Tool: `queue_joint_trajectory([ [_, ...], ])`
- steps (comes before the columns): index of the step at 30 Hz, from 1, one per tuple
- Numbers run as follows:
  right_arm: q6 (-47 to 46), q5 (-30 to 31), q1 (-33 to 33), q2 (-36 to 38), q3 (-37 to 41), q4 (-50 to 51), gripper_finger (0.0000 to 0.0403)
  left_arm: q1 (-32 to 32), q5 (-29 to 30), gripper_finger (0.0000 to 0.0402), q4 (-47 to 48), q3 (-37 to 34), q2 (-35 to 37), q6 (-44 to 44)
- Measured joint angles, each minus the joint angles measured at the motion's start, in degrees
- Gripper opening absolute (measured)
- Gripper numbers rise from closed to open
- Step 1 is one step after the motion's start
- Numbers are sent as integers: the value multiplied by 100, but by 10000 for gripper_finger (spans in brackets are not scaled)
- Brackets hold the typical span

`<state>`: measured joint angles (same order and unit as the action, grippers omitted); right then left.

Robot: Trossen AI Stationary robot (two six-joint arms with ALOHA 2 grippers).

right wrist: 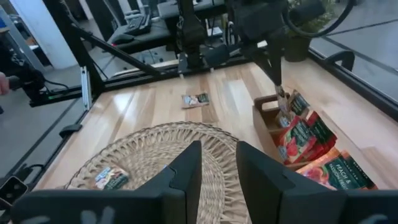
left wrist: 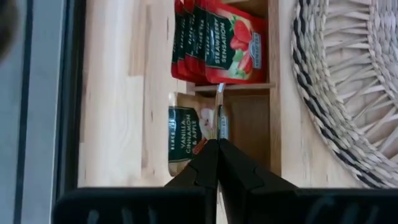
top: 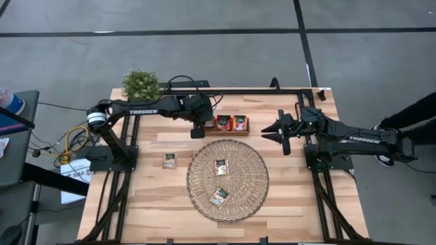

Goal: Pick & Place Tea
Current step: Put the green tea bag to the left of the wooden organizer

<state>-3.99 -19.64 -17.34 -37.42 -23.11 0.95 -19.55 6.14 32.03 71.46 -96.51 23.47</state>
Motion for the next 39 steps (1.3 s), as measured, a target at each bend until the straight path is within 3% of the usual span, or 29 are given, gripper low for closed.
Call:
queue_joint_trajectory([
  [9,2,-82,4,-443,0,-478,92,-42,-28,0,146,432,-150,178],
  [18,-98,-707,9,-851,-4,-687,92,-111,13,0,1415,1443,-978,174],
  [25,-83,-748,7,-875,-4,-702,92,-191,207,0,1769,1755,-990,178],
  [39,-52,-758,-4,-875,-4,-743,92,-269,-287,0,1868,1808,-990,382],
])
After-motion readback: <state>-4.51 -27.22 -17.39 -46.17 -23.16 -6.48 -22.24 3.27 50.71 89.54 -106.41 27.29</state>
